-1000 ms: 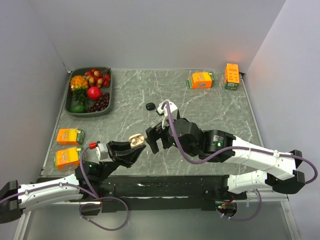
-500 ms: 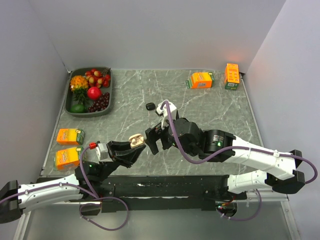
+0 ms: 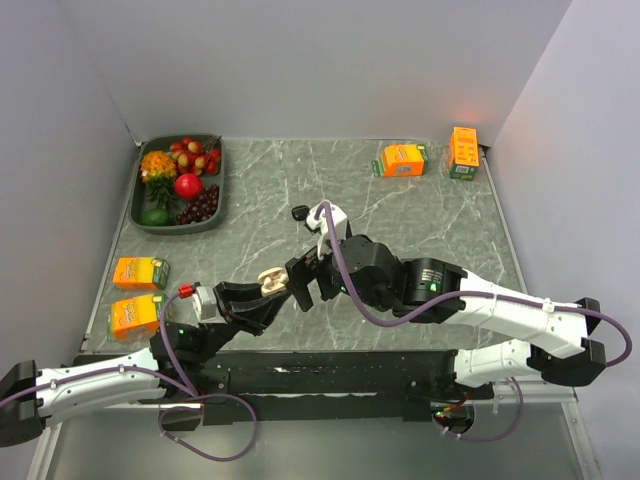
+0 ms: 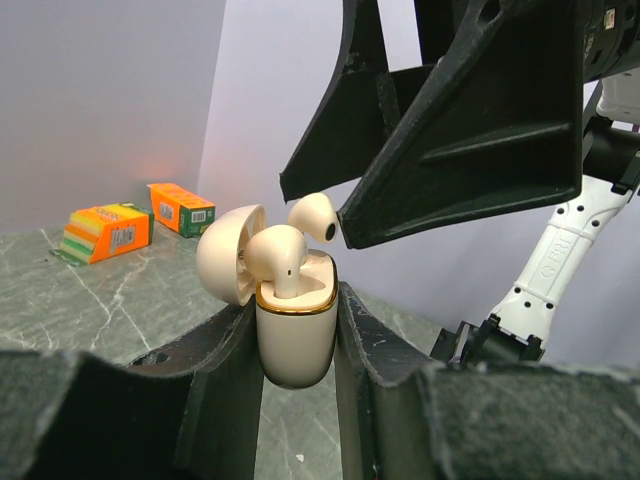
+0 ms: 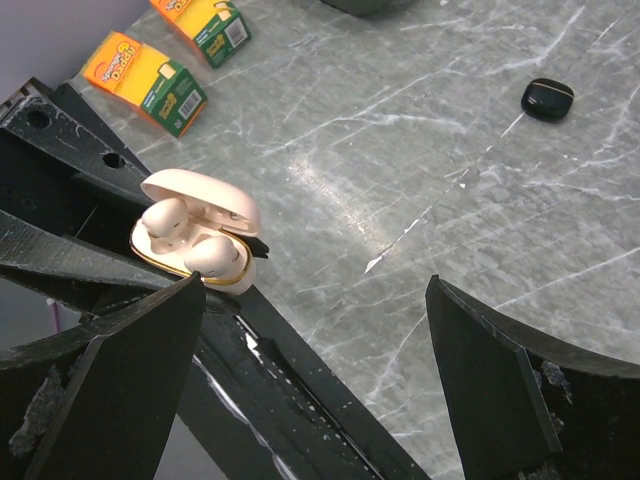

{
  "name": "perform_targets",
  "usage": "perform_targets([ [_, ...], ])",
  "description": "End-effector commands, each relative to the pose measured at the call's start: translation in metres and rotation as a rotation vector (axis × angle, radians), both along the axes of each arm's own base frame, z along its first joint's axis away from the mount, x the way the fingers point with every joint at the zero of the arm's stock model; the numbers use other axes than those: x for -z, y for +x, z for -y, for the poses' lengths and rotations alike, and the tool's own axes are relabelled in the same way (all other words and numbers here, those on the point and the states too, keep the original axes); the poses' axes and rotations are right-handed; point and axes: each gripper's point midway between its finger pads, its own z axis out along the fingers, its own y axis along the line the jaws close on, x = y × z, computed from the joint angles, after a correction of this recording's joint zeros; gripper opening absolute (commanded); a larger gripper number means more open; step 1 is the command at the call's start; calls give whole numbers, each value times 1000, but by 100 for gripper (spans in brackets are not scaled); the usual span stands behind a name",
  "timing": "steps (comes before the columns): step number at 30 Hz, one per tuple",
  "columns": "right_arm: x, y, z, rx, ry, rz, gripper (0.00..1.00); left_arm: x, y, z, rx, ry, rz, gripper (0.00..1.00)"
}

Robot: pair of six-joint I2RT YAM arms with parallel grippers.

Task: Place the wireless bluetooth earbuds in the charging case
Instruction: Close the charging case.

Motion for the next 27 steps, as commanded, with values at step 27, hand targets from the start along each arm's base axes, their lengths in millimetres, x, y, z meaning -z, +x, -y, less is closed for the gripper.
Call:
perform_targets([
  [27, -53, 7, -15, -20, 115, 75, 99, -19, -6, 2, 32, -36, 24, 1],
])
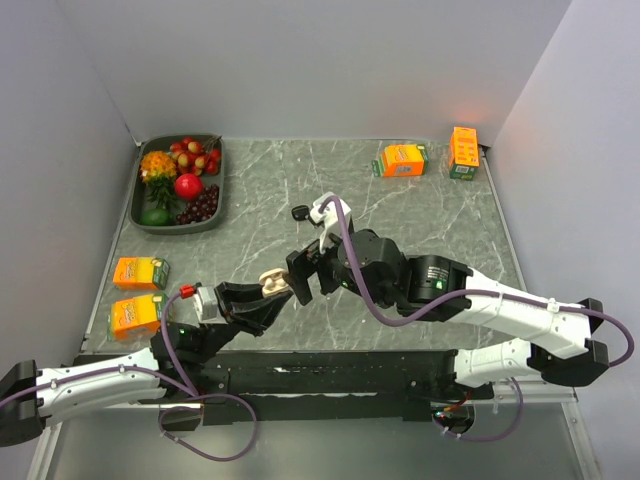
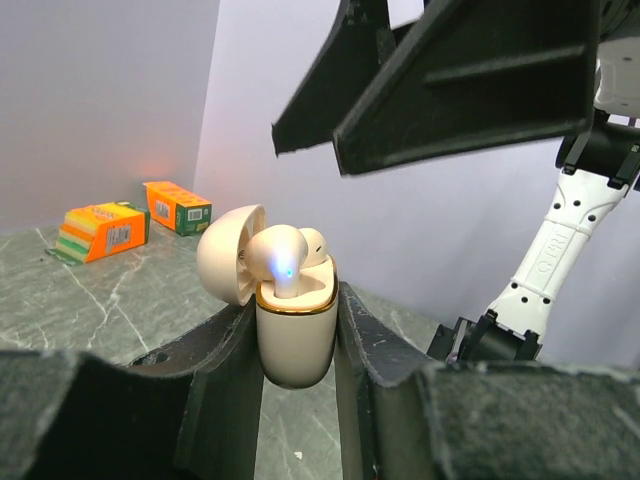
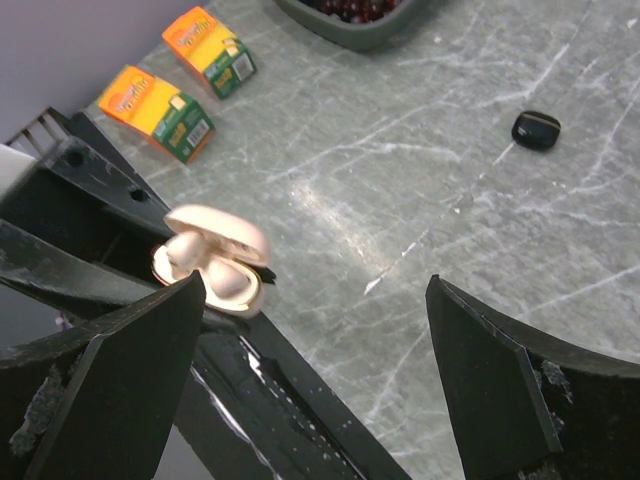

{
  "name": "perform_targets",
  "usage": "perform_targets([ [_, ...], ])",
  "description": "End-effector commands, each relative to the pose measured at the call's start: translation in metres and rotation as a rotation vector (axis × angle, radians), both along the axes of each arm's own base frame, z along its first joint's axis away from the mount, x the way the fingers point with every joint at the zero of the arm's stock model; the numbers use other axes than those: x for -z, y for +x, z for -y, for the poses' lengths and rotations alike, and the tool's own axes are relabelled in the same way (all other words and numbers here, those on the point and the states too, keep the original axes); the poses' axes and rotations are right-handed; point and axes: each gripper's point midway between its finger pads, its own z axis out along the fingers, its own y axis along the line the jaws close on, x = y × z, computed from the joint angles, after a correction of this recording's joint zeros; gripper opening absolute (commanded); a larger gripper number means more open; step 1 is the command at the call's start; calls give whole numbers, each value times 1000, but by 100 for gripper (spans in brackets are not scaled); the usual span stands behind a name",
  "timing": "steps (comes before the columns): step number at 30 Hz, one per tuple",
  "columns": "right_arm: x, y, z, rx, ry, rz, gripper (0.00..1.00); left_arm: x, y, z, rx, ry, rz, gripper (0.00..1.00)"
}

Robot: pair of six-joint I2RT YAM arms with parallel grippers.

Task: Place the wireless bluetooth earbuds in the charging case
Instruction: Close the charging case.

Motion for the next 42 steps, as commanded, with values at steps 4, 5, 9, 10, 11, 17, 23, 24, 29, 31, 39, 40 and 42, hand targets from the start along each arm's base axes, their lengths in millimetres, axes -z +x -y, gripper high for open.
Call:
perform_targets([
  [4, -38, 2, -24, -51, 81, 45, 99, -19, -5, 1, 24, -41, 18, 1],
  [5, -37, 2, -25, -57, 73, 45, 99, -21, -5, 1, 25, -46, 18, 1],
  [9, -28, 1, -33, -72, 45, 30, 99, -20, -5, 1, 27, -42, 16, 1],
  [10, -27, 1, -34, -75, 39, 29, 99, -19, -5, 1, 28, -42, 14, 1],
  [11, -25, 0, -35, -80, 32, 25, 99, -19, -5, 1, 27, -43, 14, 1],
  [17, -4, -2, -41, -92, -26, -15, 99, -21, -6, 1, 31, -45, 17, 1],
  [23, -2, -4, -33, -89, -14, -22, 99, -20, -6, 0, 29, -45, 14, 1],
  [24, -4, -5, -31, -87, -7, -16, 98, -20, -6, 0, 28, -45, 15, 1],
  [29, -16, -1, -25, -57, 25, 6, 99, -20, -5, 0, 30, -46, 14, 1],
  [31, -17, 1, -26, -45, 17, 7, 99, -20, -6, 1, 34, -47, 16, 1],
  [39, -16, 9, -29, -30, -10, -4, 99, -19, -7, 2, 38, -43, 17, 1],
  [40, -14, 9, -29, -30, -15, -7, 99, -19, -6, 2, 37, -44, 16, 1],
  [42, -9, 10, -29, -28, -29, -18, 99, -19, -7, 2, 38, -44, 16, 1],
])
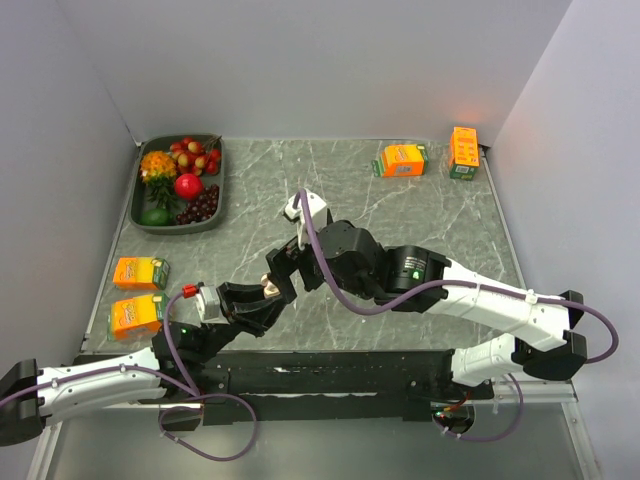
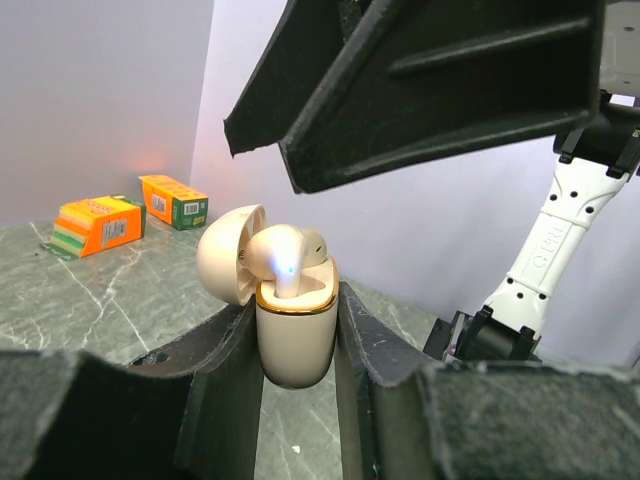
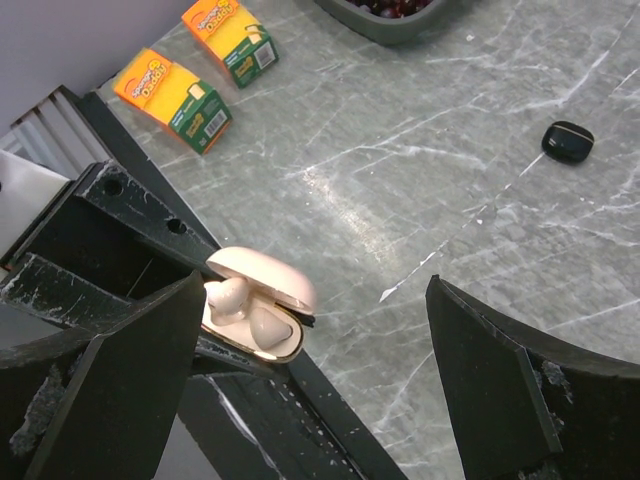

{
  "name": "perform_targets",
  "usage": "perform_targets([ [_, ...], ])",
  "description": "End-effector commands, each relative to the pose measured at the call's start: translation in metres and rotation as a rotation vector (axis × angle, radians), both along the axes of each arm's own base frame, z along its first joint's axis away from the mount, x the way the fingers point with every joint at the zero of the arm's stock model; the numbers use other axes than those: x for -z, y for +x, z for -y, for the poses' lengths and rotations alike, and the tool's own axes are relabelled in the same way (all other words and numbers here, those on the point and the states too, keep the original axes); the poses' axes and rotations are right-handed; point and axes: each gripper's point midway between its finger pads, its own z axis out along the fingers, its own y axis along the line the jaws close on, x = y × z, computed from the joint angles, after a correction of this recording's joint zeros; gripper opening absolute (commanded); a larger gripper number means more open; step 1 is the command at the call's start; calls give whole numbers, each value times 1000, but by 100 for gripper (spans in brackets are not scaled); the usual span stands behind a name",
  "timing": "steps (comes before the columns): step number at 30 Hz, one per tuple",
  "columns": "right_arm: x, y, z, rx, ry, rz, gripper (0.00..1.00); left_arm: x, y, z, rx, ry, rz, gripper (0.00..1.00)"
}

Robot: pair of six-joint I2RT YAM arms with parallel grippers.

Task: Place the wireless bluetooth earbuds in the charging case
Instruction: Close the charging case.

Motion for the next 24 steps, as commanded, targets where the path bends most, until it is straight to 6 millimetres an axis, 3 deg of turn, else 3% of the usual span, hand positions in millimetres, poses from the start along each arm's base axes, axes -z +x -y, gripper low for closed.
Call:
perform_targets([
  [1, -8, 8, 1, 29, 5, -3, 99, -23, -6, -1, 28, -57, 22, 1],
  [15, 11, 3, -3, -3, -52, -41, 99, -25, -6, -3, 27, -60, 26, 1],
  [24, 17, -2, 11, 7, -59, -64, 98, -23, -5, -3, 16, -54, 26, 1],
])
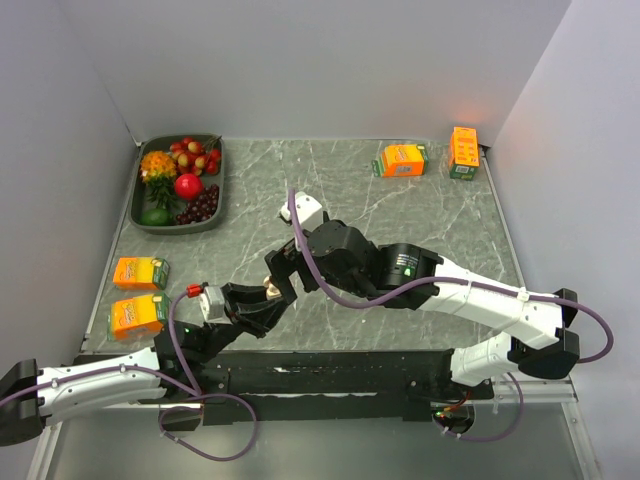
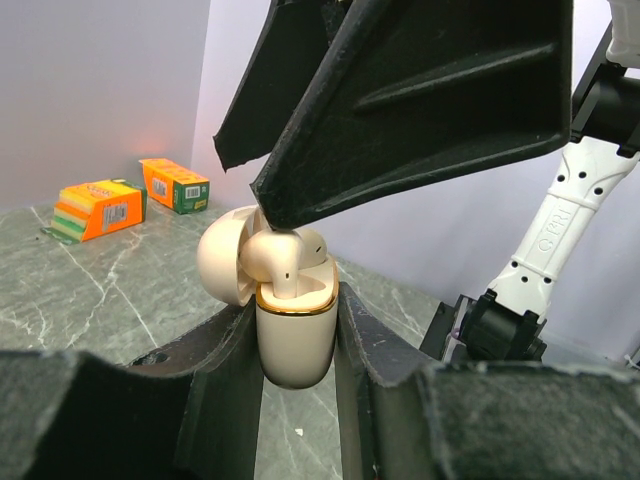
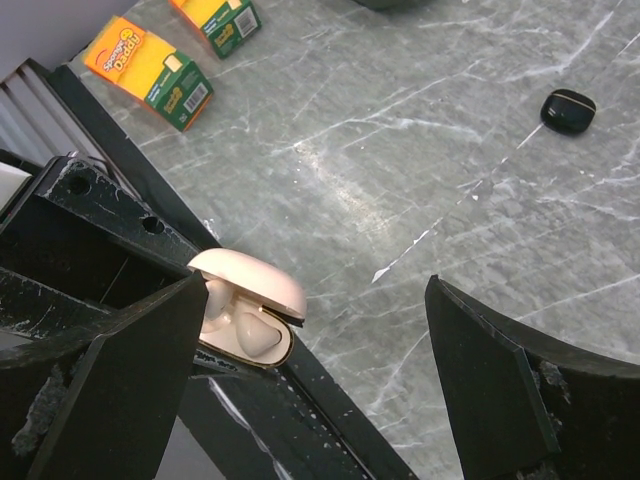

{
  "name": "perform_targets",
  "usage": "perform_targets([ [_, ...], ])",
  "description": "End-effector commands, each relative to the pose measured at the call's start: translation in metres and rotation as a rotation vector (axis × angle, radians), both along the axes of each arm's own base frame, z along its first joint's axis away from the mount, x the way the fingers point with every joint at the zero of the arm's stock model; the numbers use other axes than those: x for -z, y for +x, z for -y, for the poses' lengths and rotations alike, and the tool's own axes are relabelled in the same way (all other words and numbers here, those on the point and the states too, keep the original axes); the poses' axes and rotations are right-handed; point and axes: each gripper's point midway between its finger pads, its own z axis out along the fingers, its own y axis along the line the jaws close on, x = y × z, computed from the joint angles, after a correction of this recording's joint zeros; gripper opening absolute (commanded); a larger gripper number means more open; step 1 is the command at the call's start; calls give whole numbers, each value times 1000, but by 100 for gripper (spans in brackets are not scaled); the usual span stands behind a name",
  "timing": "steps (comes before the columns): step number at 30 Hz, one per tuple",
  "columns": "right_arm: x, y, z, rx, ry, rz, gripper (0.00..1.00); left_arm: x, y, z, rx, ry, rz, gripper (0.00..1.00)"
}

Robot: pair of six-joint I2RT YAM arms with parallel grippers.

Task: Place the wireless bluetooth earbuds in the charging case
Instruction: Close the charging case.

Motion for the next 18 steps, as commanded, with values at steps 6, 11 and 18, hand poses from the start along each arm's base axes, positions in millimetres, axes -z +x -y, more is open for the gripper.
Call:
perform_targets([
  [6, -9, -6, 16, 17, 14, -16, 96, -31, -5, -6, 11, -88, 37, 1],
  [11, -13, -7, 22, 27, 24, -16, 93, -31, -4, -6, 4, -82, 41, 2],
  [18, -23, -10, 30, 30, 44, 2, 93, -31, -3, -5, 3, -81, 39, 1],
])
